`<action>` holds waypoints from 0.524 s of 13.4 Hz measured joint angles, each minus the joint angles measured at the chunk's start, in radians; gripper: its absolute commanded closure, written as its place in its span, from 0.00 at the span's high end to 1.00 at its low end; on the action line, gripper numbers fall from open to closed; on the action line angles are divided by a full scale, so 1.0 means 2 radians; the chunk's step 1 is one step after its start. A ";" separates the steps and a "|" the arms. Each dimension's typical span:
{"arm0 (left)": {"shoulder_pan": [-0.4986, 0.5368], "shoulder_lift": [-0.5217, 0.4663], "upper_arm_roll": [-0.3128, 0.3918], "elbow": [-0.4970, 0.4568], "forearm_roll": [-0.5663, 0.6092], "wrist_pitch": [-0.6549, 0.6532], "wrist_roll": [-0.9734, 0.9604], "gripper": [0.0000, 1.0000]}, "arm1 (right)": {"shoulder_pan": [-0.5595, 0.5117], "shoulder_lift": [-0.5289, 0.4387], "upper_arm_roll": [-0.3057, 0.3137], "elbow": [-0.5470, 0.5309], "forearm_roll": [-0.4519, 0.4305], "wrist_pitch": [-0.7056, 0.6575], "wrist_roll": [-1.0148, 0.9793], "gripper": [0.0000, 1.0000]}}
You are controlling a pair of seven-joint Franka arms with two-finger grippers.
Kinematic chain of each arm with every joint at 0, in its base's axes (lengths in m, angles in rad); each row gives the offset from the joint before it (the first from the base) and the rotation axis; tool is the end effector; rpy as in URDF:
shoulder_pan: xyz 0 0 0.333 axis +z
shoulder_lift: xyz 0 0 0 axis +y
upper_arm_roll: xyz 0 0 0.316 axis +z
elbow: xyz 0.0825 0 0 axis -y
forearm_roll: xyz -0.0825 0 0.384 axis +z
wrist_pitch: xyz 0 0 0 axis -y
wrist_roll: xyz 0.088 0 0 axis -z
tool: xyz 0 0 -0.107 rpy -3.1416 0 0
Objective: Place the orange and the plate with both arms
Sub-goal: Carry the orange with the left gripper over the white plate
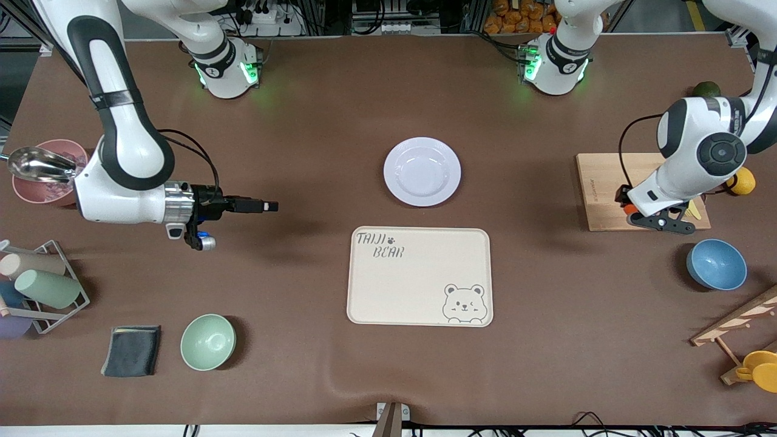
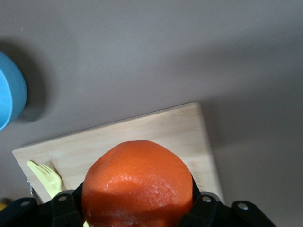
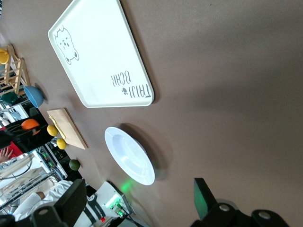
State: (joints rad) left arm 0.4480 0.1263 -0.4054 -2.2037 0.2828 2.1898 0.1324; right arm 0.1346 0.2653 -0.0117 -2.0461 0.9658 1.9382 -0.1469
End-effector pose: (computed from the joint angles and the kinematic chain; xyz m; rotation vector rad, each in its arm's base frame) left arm 0.5293 0.0335 0.3193 -2.9496 0.3998 0.2077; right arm 0.5532 0.1250 0.3079 -2.2712 0.3169 0.4038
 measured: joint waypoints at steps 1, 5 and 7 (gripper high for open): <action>0.000 -0.008 -0.024 0.023 -0.021 -0.041 -0.015 0.04 | 0.007 -0.003 0.000 -0.013 0.012 0.016 -0.009 1.00; -0.002 -0.012 -0.126 0.091 -0.057 -0.137 -0.129 0.04 | 0.038 -0.009 0.001 -0.045 0.038 0.065 -0.030 1.00; -0.004 -0.009 -0.178 0.095 -0.080 -0.141 -0.197 0.04 | 0.049 -0.011 0.001 -0.061 0.064 0.090 -0.058 1.00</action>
State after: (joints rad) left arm 0.4407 0.1085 -0.7624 -2.0136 0.1221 1.9070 -0.2616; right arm 0.2335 0.2438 -0.0101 -2.1671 1.0928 2.1179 -0.2623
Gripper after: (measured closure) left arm 0.264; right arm 0.000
